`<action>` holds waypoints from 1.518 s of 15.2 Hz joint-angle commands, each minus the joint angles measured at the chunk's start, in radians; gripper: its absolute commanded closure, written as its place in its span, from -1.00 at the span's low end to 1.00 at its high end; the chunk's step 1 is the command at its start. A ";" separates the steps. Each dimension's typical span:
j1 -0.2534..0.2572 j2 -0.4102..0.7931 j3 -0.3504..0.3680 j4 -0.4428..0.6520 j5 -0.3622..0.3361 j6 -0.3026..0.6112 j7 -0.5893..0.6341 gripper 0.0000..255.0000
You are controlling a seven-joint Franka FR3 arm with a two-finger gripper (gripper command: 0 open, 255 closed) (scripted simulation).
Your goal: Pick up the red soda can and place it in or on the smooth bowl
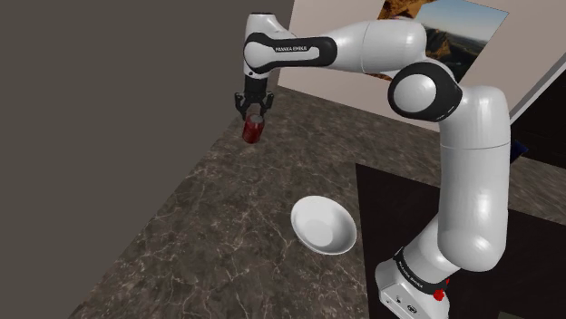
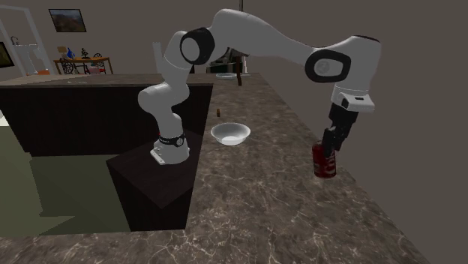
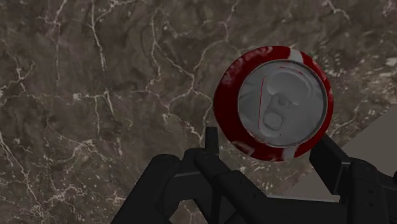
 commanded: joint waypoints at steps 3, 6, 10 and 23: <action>0.001 -0.007 0.001 0.045 0.002 -0.051 -0.004 1.00; 0.002 -0.010 0.001 0.081 0.003 -0.090 -0.006 1.00; 0.005 -0.010 0.002 0.135 0.004 -0.144 -0.009 1.00; 0.001 -0.395 0.026 -0.365 0.039 -0.030 0.030 1.00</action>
